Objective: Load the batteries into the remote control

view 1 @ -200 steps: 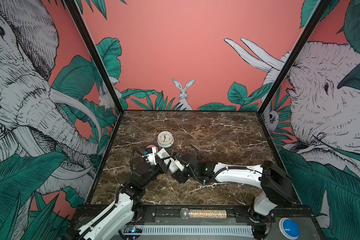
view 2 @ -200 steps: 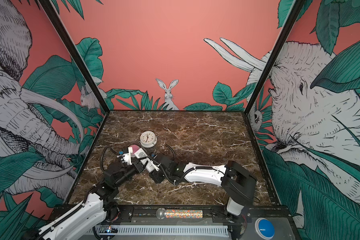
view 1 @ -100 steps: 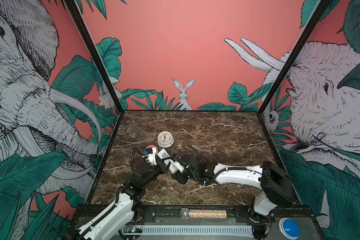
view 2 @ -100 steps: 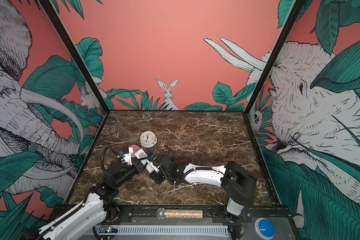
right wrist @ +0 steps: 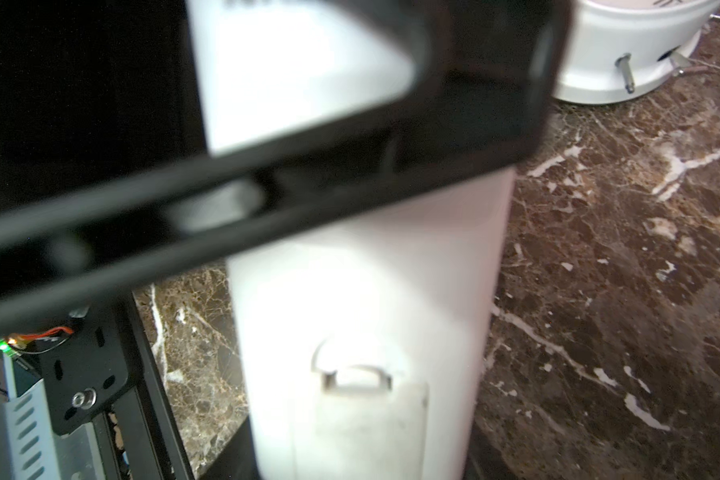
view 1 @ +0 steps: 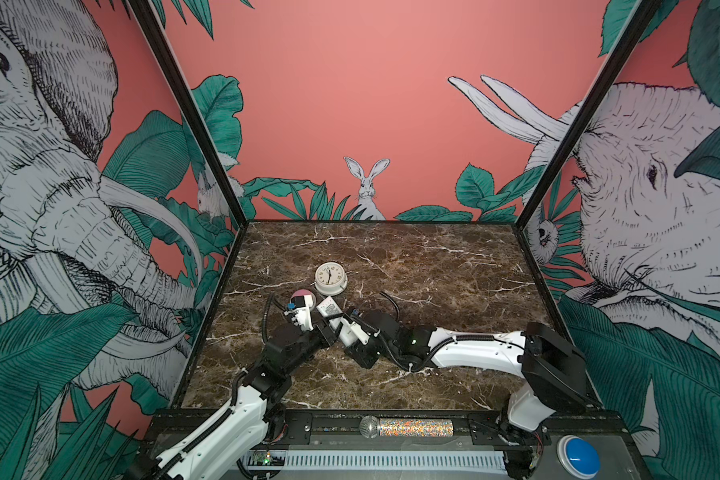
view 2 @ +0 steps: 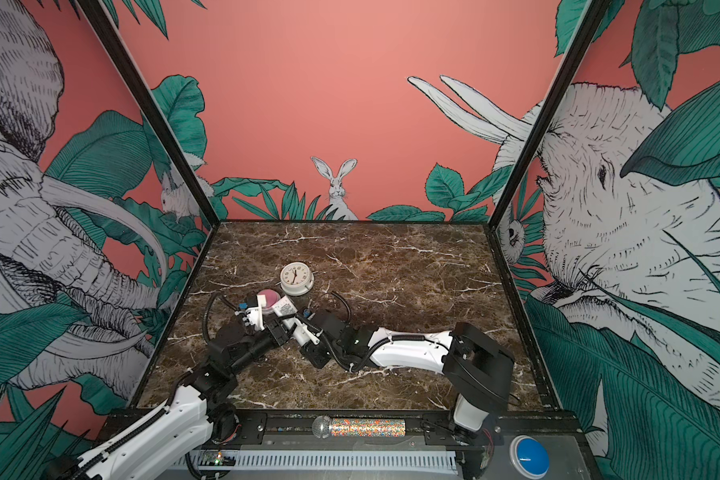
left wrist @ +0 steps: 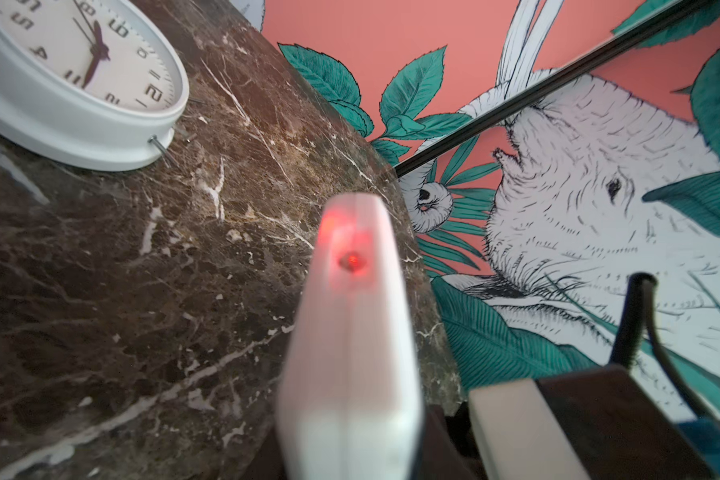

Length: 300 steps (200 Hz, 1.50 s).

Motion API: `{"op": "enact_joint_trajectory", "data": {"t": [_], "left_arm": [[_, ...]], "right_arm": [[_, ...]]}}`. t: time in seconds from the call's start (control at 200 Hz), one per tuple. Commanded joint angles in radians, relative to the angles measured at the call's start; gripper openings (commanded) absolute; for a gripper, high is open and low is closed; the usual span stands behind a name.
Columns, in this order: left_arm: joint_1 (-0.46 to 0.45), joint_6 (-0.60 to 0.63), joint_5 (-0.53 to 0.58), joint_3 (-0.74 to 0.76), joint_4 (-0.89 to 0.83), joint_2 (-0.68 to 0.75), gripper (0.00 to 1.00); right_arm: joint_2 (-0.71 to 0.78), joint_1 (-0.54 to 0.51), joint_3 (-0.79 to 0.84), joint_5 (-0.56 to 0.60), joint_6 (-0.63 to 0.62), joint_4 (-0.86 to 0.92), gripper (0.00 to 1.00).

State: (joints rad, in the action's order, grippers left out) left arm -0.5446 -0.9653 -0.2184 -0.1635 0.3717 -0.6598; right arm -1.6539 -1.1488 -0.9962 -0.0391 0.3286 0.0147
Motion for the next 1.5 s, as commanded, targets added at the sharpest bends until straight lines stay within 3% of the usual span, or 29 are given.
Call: {"op": "enact_joint_trajectory", "data": {"t": [0.0,0.185,0.63,1.075,1.24,1.495], "left_arm": [[-0.001,0.0,0.009,-0.021,0.016,0.009,0.46],[-0.001,0.006,0.005,-0.019,0.01,0.022,0.52],[-0.002,0.087,-0.062,-0.03,-0.063,0.125,0.6],[-0.002,0.29,-0.339,-0.145,-0.109,0.228,0.74],[-0.001,0.308,-0.446,-0.144,-0.025,0.241,0.8],[-0.002,0.35,-0.523,-0.174,-0.024,0.268,0.88]], "right_arm": [[0.044,0.007,0.02,0.036,0.011,-0.029,0.17],[0.046,0.018,0.035,0.034,0.012,-0.027,0.15],[0.208,0.08,0.115,-0.012,0.007,-0.032,0.15],[0.394,0.102,0.123,-0.274,-0.166,0.029,0.16],[0.435,0.114,0.14,-0.383,-0.169,0.0,0.16],[0.511,0.124,0.183,-0.513,-0.163,-0.08,0.16]]}}
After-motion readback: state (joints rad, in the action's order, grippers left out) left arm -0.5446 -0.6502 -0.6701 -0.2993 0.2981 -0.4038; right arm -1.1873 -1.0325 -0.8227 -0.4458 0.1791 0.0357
